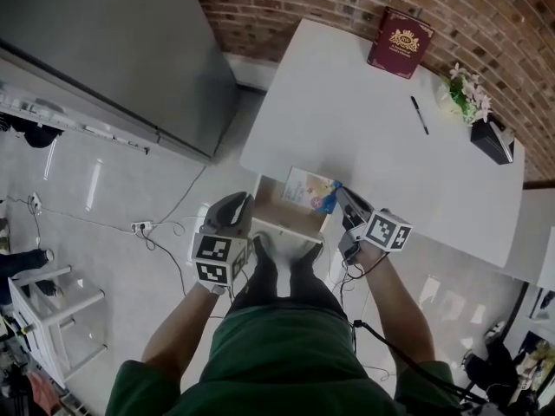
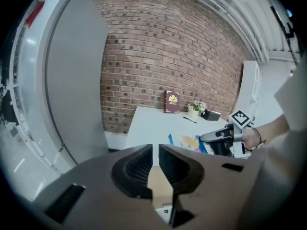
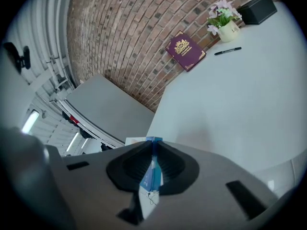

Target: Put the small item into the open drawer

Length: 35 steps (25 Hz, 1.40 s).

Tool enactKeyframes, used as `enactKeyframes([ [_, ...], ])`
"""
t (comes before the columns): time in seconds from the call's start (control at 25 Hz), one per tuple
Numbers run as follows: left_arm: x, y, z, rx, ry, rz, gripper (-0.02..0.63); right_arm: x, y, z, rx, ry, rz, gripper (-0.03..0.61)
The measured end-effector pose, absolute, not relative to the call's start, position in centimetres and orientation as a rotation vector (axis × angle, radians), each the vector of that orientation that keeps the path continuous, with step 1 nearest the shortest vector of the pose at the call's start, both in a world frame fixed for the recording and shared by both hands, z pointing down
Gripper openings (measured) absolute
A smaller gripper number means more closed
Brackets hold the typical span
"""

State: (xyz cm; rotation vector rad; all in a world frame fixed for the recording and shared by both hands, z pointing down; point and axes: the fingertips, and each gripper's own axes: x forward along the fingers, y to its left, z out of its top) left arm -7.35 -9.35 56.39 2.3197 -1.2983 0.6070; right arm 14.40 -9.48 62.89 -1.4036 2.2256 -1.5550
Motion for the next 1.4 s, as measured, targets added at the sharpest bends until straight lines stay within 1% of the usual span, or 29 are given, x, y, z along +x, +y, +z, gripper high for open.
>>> enactKeyframes([
  [0.28, -8.0, -8.2, 59.9, 2.281, -1.241, 0.661, 0.037, 13.1, -7.0, 66.2, -1.517, 2.256, -1.519, 0.038],
  [0.64, -8.5, -7.9, 63.4, 2.255, -1.179, 0.690, 0.037, 9.7, -5.3, 70.9, -1.528, 2.299, -1.533, 0.038],
  [0.96, -8.7, -6.8, 66.1, 2.249, -1.070, 0.787, 0.037, 9.3, -4.4, 78.4, -1.674, 2.207, -1.616, 0.038],
  [1.4, -10.9, -6.2, 69.7, 2.228, -1.019, 0.885, 0.037, 8.3, -6.7, 86.3, -1.868, 2.434, -1.569, 0.040],
])
